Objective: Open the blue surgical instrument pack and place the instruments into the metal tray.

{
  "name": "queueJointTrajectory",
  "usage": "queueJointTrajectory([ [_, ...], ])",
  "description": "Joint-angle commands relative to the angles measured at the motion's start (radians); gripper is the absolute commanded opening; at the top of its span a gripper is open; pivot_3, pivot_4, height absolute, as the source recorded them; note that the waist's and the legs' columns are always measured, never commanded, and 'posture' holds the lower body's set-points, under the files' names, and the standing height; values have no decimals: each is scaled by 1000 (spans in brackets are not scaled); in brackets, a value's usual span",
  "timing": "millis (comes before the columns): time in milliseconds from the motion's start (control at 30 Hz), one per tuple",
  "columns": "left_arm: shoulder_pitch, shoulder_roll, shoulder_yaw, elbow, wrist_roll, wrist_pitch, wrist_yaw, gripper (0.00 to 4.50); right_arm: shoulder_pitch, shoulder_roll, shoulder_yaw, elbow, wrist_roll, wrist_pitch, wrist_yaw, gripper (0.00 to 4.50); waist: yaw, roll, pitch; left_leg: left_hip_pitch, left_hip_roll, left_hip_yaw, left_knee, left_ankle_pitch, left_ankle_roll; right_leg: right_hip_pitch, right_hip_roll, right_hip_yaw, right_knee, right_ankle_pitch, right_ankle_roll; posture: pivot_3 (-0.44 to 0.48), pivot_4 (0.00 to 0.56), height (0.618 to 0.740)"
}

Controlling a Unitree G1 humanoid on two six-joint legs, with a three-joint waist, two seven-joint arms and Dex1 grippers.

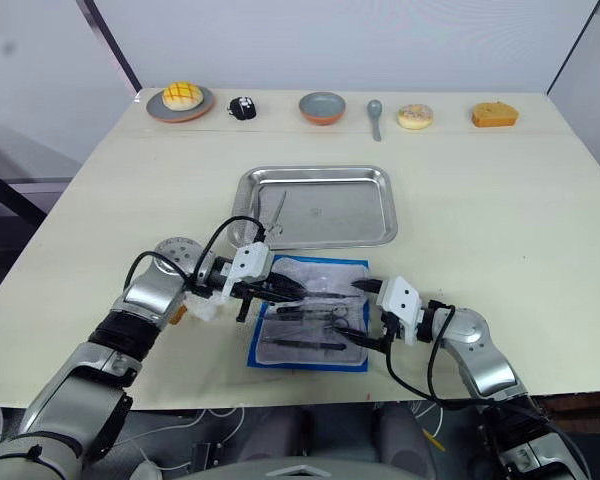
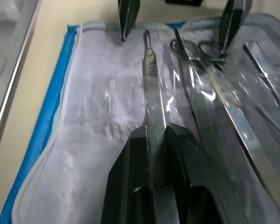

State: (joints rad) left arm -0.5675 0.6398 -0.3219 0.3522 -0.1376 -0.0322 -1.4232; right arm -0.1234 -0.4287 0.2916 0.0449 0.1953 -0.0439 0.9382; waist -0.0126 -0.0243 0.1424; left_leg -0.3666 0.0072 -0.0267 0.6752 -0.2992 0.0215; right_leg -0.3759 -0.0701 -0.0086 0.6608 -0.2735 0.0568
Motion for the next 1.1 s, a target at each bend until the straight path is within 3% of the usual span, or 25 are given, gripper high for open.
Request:
queueJointTrajectory([
  [33, -21, 31, 2, -90, 6, 63, -28, 0, 39, -16, 32, 103, -62, 61, -13, 4500, 0, 0, 0, 0, 0, 0, 0, 0, 0, 0, 0, 0, 0, 0, 0, 0, 150, 732],
  [400, -63, 106, -6, -295, 2, 353, -63, 0, 38, -11, 34, 113, -64, 53, -14, 4500, -2, 0, 1, 0, 0, 0, 0, 0, 0, 0, 0, 0, 0, 0, 0, 0, 150, 732],
  [1100, -63, 275, 28, -314, 13, 301, -141, 0, 37, -8, 36, 117, -64, 51, -12, 4500, -2, 0, 1, 0, 1, 0, -1, 0, 0, 0, 0, 1, 0, 0, -1, 0, 150, 732],
])
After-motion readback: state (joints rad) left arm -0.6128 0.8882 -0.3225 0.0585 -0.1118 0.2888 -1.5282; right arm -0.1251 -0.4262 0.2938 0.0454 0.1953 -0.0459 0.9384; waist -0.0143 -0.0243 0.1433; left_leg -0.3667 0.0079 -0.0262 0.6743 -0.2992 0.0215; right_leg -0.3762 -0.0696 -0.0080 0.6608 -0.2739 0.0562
